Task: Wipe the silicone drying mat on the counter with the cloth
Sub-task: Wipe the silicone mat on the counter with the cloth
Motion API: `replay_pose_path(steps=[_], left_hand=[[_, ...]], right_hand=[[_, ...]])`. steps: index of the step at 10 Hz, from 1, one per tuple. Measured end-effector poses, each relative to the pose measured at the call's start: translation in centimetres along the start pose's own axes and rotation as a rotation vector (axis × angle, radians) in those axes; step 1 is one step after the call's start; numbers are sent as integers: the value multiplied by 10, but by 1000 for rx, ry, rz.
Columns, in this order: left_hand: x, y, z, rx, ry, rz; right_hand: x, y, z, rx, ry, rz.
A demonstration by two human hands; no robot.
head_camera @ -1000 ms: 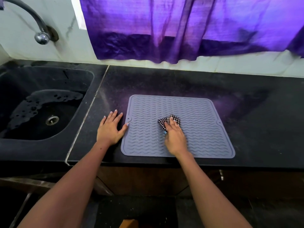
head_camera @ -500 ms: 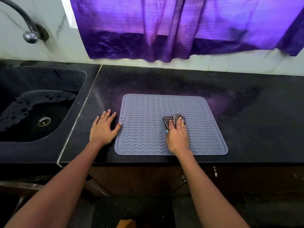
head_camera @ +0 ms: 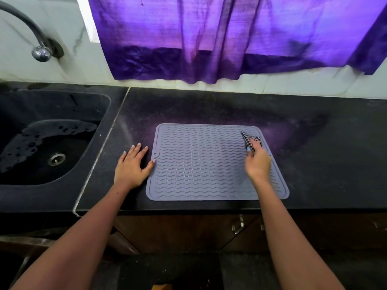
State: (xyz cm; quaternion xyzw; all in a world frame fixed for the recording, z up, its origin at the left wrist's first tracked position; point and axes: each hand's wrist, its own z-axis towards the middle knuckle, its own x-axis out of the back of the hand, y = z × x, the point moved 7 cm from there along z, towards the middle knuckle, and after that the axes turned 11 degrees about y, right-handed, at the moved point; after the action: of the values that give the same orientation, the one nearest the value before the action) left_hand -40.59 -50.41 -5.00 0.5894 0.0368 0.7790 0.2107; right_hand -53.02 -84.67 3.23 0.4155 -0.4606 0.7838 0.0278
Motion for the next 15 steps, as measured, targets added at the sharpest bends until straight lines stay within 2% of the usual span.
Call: replay_pose_path(steps=[1,2,3,4,5,6,7,8,9,10,11,12,13,14,15], left_hand=[[-1,-1,1,-3,-5,2],[-2,-1,0,0,4,5],[-1,1,0,0,3,10],[-1,1,0,0,0,5],[0,1,0,-2,8,-1],[0,1,0,-8,9,-4],[0,0,0,-9,13,-8],[0,0,1,-4,15,-5],[-1,0,1,-4,12,13],[-1,-1,1,-1,9,12],[0,0,0,-6,11,9],[1,1,1,-6,6,-4],[0,1,0,-7,6,-2],[0,0,1,-12,10,-1],[0,0,1,-9,26,-14]], right_hand=[[-32,16,-20,158,-161,-266],[-48,24,-29,281,-177,-474],[-50,22,-26,301,-198,-491],[-43,26,-9,188,-306,-273],[-16,40,19,-302,-348,369],[11,54,42,-327,-42,246],[0,46,25,-44,-34,-121],[-33,48,7,219,-97,-389],[-40,51,13,270,-147,-472],[-39,57,29,229,-286,-362],[-13,65,48,-108,-303,73],[15,72,54,-304,-61,221],[25,62,31,-113,70,-88],[-7,62,-2,100,-104,-332],[-23,70,-11,245,-136,-517]])
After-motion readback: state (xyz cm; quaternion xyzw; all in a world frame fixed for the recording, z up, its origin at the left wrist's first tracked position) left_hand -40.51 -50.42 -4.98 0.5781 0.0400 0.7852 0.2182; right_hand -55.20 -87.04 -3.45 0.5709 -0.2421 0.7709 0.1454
